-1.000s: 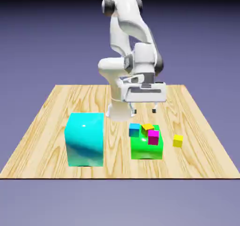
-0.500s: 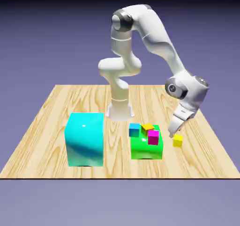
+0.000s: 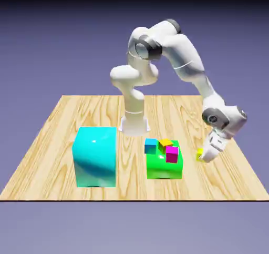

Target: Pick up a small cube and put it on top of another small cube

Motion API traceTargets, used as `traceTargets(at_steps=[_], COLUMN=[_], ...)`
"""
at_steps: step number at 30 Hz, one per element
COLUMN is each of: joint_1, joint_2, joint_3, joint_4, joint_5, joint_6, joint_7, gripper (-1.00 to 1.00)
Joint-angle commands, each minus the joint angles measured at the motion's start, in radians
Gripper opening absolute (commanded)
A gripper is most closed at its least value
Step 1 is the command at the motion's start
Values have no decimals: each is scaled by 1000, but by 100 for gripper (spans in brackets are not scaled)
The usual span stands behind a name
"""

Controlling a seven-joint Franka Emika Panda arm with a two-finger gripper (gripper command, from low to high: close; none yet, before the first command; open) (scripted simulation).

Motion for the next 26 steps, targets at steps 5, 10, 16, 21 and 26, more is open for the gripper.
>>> traceTargets(at_steps=[5, 10, 16, 21, 26], joint_1=[-1, -55, -141, -154, -154], joint_2=[-181, -362, -562, -517, -514], joint_3=[-176, -343, -524, -515, -515], joint_4=[-37, -98, -176, -274, -282], joint_5=[210, 357, 486, 454, 454], joint_6=[-87, -152, -212, -73, -62], joint_7=[-7, -36, -77, -75, -75], gripper=[-100, -100, -100, -100, 100])
